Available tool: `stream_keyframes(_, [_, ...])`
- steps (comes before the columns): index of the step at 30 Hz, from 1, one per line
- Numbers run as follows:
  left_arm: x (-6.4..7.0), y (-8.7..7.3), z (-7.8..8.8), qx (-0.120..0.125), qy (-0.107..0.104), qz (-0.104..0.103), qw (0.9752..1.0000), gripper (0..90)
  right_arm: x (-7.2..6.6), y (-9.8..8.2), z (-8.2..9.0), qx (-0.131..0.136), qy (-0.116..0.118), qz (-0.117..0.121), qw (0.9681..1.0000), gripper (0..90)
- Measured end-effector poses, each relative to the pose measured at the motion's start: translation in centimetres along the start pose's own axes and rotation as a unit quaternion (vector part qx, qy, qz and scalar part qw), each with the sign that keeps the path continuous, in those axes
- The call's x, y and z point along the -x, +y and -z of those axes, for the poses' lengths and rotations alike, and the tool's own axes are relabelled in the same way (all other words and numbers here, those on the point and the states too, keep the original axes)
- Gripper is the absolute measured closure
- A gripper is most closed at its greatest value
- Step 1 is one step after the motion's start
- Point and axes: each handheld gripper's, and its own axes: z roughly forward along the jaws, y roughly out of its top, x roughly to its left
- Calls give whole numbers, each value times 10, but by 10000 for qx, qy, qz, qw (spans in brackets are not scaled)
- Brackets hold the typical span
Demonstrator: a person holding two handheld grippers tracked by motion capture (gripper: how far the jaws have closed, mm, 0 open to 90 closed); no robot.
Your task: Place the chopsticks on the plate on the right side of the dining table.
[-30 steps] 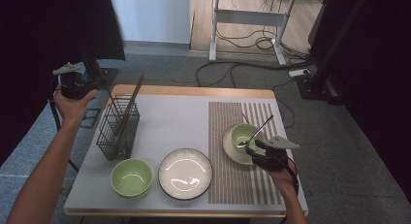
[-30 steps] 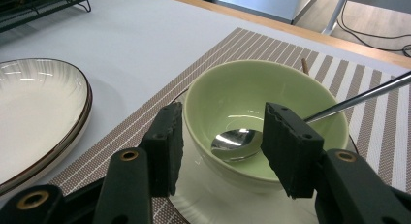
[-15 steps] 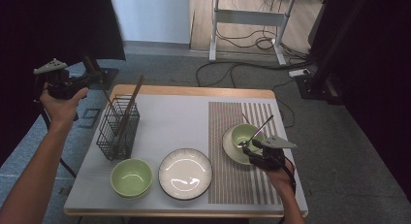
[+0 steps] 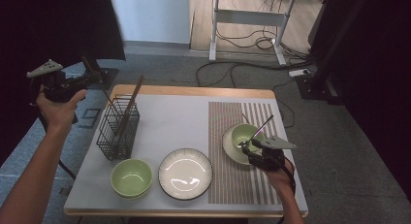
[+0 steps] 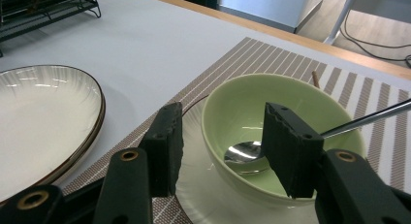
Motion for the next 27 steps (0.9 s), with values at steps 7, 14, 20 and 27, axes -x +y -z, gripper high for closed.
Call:
stream_keyframes(7, [12, 4, 6, -8, 12, -154, 9999, 847, -2, 0, -4, -18, 38, -8, 10000, 497])
stream_keyframes(14, [15, 9, 17, 42, 42, -146, 9999, 848, 0, -2, -3, -11, 61, -64, 10000, 498])
stream_keyframes(20, [16, 13, 24, 91, 62, -93, 9999, 848, -1, -2, -5, -41, 69, -44, 10000, 499])
stream_keyframes(27, [20, 13, 25, 92, -99, -67, 9999, 848, -1, -2, -6, -59, 70, -20, 10000, 499])
